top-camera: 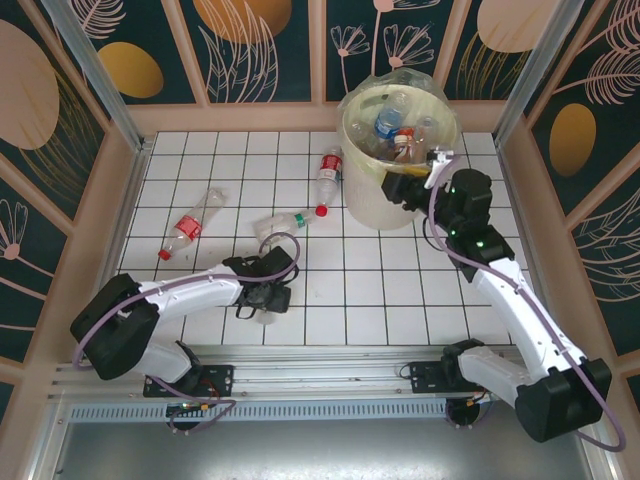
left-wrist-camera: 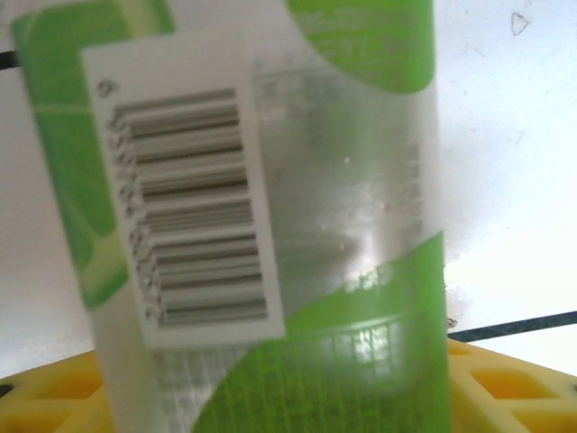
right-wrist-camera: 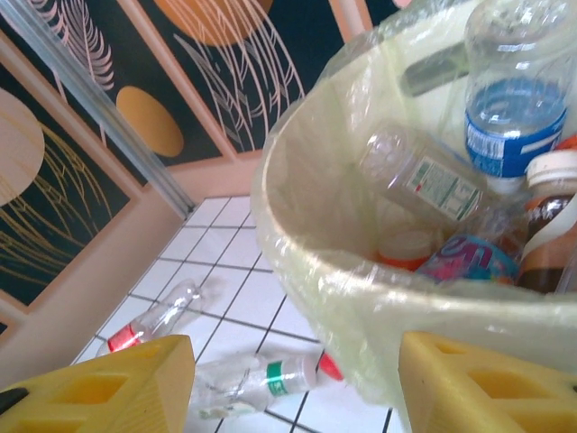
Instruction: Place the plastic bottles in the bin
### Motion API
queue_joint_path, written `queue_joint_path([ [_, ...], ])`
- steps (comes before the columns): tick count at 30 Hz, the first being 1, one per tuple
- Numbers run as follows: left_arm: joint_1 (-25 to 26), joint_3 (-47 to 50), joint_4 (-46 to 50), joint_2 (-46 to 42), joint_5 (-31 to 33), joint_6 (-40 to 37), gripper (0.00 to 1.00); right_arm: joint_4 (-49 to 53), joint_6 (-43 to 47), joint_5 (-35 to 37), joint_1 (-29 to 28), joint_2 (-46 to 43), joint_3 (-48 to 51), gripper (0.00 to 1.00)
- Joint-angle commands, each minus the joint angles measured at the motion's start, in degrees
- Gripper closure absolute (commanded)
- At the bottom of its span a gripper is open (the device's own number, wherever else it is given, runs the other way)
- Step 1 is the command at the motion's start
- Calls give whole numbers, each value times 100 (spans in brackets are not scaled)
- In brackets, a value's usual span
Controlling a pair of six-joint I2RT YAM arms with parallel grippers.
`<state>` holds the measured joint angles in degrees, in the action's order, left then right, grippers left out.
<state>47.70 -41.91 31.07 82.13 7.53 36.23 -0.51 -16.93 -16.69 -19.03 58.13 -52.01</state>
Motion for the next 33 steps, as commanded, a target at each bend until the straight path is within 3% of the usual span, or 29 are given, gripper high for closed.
queue_joint_path([
  [1,8,-126,-121,-304,-48,-72,39,146,-12,-196,-199,-297,182,37],
  [11,11,122,-2367,-1375,-1711,-437,44,-267,-1091,-1064,-311,-906,1096,31],
  [18,8,293,-3731,-1314,-2575,-676,44,-1101,-1789,-1845,-386,-768,1630,25],
  [24,17,290,-4578,-885,-2923,-683,44,-1324,-1862,-2196,-553,-488,1673,18],
  [33,168,177,-4910,-577,-3056,-670,45,-1393,-1866,-2077,-771,-90,1600,12],
])
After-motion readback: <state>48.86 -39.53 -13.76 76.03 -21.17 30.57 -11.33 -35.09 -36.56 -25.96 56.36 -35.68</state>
